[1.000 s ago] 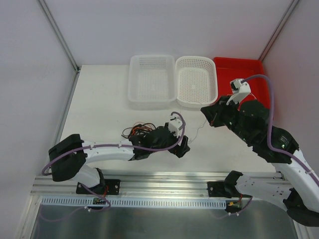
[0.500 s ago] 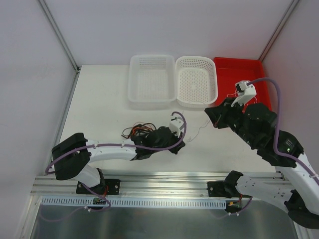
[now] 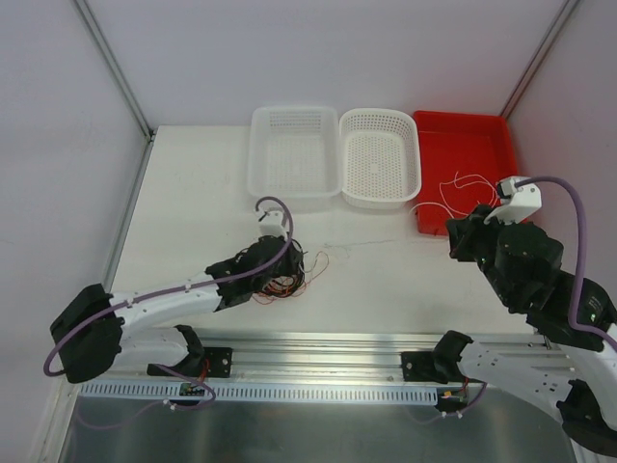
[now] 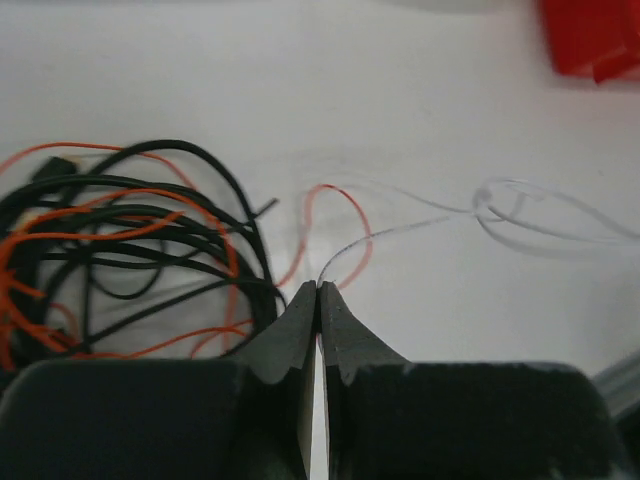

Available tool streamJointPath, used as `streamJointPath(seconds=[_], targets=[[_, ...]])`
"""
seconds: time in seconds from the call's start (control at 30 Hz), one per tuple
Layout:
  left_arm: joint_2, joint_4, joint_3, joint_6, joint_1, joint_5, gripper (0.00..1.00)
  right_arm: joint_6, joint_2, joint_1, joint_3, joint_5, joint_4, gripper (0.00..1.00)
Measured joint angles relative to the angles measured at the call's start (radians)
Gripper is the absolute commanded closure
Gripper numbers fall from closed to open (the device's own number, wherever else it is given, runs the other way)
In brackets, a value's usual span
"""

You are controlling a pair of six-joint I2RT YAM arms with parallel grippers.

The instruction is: Untangle the cables

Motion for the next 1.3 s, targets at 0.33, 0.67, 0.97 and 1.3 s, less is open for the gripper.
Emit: streamJointPath(seconds=[0.33, 0.67, 0.97, 1.3], targets=[[-0.31, -0.291, -0.097, -0.182, 0.319, -0.08, 1.0, -0.042, -0.056, -0.001, 0.025, 0.16, -0.08, 0.99], [-0.345, -0.56, -0.094, -0.213, 0.693, -0.072, 1.0, -0.06, -0.083, -0.001, 0.056, 0.206, -0.103, 0.99], [-0.322, -0.632, -0.035, -0.199, 0.878, 0.033, 1.0, -0.079, -0.13, -0.001, 0.092, 0.228, -0.126, 0.99], [-0.367, -0.634, 0.053, -0.025, 0.879, 0.348, 0.99, -0.132, -0.06, -0.001, 0.091, 0.227, -0.089, 0.99]])
